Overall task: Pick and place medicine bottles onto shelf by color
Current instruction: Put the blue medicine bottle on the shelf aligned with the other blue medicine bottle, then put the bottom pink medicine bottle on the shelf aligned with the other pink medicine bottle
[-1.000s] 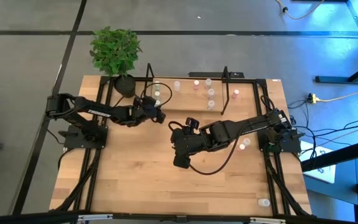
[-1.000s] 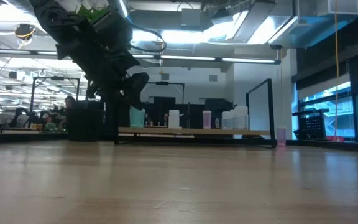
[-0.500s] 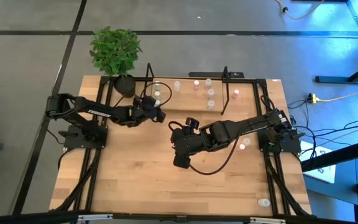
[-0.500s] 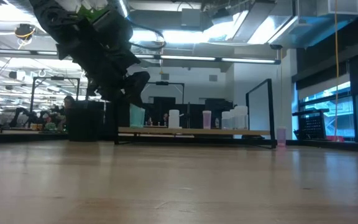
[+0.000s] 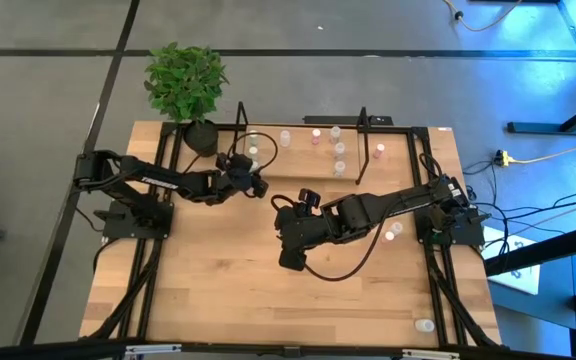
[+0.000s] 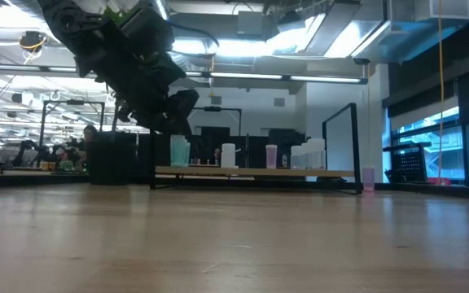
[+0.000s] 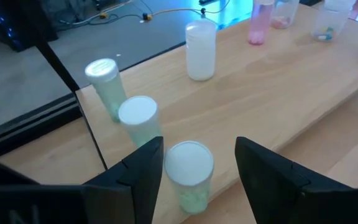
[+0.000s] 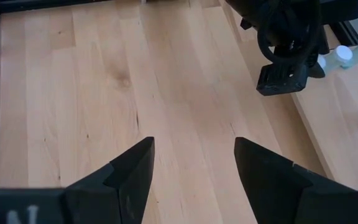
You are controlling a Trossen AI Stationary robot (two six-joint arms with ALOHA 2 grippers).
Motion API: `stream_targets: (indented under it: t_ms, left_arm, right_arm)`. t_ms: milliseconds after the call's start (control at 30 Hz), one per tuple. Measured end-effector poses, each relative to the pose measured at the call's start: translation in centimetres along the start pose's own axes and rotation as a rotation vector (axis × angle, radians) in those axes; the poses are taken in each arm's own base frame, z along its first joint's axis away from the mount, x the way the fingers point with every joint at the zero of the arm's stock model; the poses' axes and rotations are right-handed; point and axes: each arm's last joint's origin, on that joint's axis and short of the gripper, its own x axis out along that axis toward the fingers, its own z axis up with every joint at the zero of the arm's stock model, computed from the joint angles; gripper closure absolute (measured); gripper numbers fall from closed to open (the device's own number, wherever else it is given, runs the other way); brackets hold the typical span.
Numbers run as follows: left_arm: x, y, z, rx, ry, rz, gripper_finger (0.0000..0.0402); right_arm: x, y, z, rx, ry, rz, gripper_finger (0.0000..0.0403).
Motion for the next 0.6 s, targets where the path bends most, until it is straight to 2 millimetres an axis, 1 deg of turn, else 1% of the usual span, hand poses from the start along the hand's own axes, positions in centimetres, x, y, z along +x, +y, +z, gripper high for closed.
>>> stream_targets:
  t_ms: [600]
  left_arm:
    - [-0.04,0.01,0.11,0.011,-0.015,0.014,0.0207]
  right_arm:
    - [0.0,0.0,0.0,0.0,0.0,0.0,0.0178]
